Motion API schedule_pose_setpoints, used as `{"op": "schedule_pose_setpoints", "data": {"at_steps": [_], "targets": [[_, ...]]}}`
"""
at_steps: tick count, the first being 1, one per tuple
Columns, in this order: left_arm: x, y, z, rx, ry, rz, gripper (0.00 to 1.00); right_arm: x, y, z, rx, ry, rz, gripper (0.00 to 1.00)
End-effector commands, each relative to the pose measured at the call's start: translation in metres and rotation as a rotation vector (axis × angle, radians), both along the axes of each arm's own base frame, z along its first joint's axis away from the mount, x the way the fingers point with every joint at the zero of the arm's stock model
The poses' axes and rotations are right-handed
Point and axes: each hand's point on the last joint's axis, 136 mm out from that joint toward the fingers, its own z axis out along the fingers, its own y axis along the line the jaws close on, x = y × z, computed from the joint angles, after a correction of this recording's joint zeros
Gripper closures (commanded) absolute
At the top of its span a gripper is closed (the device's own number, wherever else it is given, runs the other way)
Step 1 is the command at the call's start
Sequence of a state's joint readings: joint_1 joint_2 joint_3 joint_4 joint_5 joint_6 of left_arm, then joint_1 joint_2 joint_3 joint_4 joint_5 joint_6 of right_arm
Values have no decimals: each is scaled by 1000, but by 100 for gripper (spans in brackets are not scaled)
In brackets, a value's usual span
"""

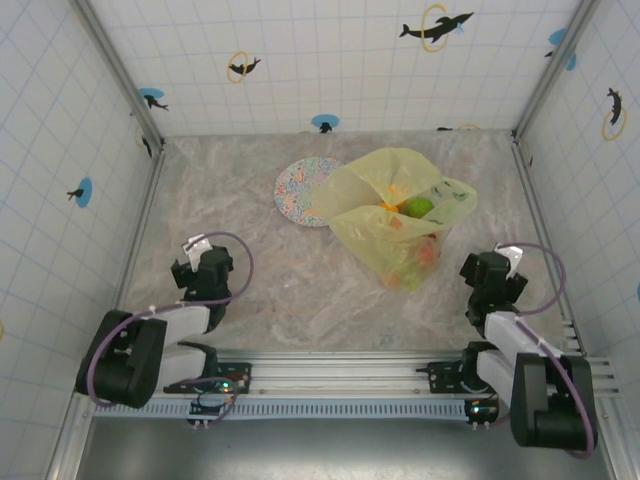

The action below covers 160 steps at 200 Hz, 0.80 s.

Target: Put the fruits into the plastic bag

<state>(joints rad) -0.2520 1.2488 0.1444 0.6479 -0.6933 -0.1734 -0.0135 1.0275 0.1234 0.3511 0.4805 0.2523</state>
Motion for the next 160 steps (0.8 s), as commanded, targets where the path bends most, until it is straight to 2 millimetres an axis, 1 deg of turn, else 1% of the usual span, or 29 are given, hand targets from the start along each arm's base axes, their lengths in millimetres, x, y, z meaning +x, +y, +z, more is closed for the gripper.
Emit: {"op": "schedule_pose_setpoints", "data": {"at_steps": [1,26,40,56,66,79,101,104,109,123,128,136,140,151,160], "targets": [[3,-6,-1,36,-20,-76,2,17,7,12,-6,-92,23,0],[4,-10,-7,21,-27,-126,2,22,21,7,-45,-99,109,0],[7,-11,-3,-5,-62,-139,2,23,26,6,-74,-100,146,0],[9,-12,3,-81,-128,-166,2,23,28,3,-103,-95,173,0],[12,-9,0,-87,-115,-159,2,23,28,2,-113,-100,183,0],[14,-11,2,-66,-116,-192,2,24,31,1,-109,-111,200,0],[10,-16,8,-40,-148,-243,2,32,40,5,-87,-141,238,0],[10,-16,11,-40,-165,-251,3,33,41,7,-84,-153,247,0],[6,-16,11,-39,-179,-259,2,34,42,9,-82,-167,255,0],[0,-14,15,-77,-243,-277,2,36,46,13,-79,-199,282,0],[-2,-12,11,-102,-239,-275,2,37,45,13,-71,-201,276,0],[2,-12,16,-116,-267,-277,2,39,46,12,-54,-196,278,0],[3,-13,15,-119,-264,-285,2,41,46,12,-45,-199,281,0],[8,-18,0,-128,-181,-310,2,42,49,14,-16,-226,295,0],[11,-18,0,-129,-184,-312,2,39,56,20,-6,-281,332,0]]}}
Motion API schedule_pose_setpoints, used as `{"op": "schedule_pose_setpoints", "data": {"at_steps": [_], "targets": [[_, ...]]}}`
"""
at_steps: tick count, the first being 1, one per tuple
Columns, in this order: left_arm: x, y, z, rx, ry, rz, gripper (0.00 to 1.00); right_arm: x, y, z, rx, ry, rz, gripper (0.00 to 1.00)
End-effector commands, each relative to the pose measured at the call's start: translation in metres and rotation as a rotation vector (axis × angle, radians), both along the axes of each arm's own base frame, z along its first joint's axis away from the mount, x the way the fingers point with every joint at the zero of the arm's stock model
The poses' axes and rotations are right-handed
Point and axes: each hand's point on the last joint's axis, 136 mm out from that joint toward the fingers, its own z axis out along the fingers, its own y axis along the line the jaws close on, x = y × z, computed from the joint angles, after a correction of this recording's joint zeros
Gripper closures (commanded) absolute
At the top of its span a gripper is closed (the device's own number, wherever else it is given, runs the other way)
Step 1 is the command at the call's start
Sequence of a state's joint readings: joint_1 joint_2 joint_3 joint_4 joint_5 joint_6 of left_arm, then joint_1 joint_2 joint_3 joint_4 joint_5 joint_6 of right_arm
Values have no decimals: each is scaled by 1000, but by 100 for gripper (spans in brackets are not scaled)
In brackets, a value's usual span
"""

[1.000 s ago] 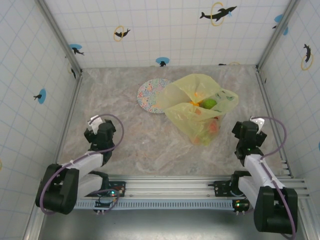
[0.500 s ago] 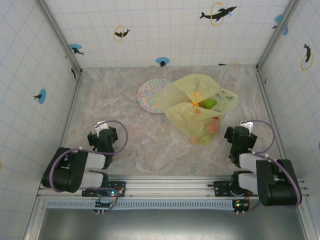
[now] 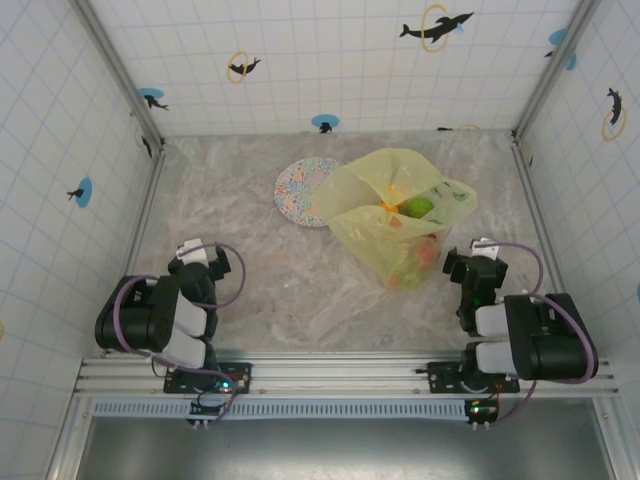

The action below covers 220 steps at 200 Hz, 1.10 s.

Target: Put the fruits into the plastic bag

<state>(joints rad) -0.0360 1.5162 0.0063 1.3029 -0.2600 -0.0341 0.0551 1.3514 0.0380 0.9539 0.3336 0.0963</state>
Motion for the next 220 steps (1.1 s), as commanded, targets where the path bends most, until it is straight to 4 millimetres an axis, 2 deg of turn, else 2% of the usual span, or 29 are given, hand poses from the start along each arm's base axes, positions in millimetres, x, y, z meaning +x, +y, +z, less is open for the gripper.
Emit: {"op": "schedule_pose_setpoints", "data": {"at_steps": [1,20,30,48,62,79,220], "targets": [[-6,-13,-1,-38,-13,-83,2,3,13,20,54,-137,75,0],[-4,-11,-4,-47,4,-75,2,-4,19,16,41,-154,107,0],[-4,-11,-4,-50,0,-73,2,-4,18,25,20,-201,103,0],[-4,-10,-5,-51,5,-71,2,5,13,6,34,-93,65,0],[-3,-11,-5,-53,9,-73,2,3,12,13,31,-137,61,0],[-3,-11,-5,-52,6,-74,2,4,12,7,35,-103,58,0],[-3,-11,-5,-52,6,-74,2,4,13,9,21,-111,59,0]]}}
